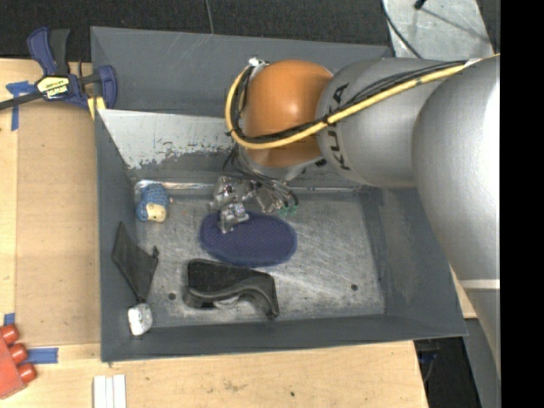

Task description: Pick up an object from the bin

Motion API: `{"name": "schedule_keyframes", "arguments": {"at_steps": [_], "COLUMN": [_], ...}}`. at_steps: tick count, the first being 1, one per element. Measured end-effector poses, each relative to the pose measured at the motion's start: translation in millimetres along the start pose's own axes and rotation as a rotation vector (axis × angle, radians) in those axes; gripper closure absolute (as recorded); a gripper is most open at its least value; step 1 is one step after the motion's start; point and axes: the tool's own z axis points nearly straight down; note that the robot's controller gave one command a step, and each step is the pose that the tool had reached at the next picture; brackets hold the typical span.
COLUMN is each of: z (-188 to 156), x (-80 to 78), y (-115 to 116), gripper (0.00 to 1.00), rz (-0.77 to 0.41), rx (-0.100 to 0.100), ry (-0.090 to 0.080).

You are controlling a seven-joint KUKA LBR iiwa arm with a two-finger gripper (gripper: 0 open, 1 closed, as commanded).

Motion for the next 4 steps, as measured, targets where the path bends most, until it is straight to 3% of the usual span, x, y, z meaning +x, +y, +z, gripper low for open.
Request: {"name": "schedule_keyframes", "arguments": {"at_steps": [1, 2, 3, 4], "z": [-143, -138, -23, 18], "x": [-9.8, -7.8, 21.1, -6.9], "y": [0, 0, 46, -12], "gripper": [1.0, 0.0, 0.0, 0.0], "rz": [-0.155, -0.152, -0.189, -0.756], "rx": [0.002, -0.001, -0.004, -0.01], "ry": [0.0, 0.01, 0.018, 0.007]}}
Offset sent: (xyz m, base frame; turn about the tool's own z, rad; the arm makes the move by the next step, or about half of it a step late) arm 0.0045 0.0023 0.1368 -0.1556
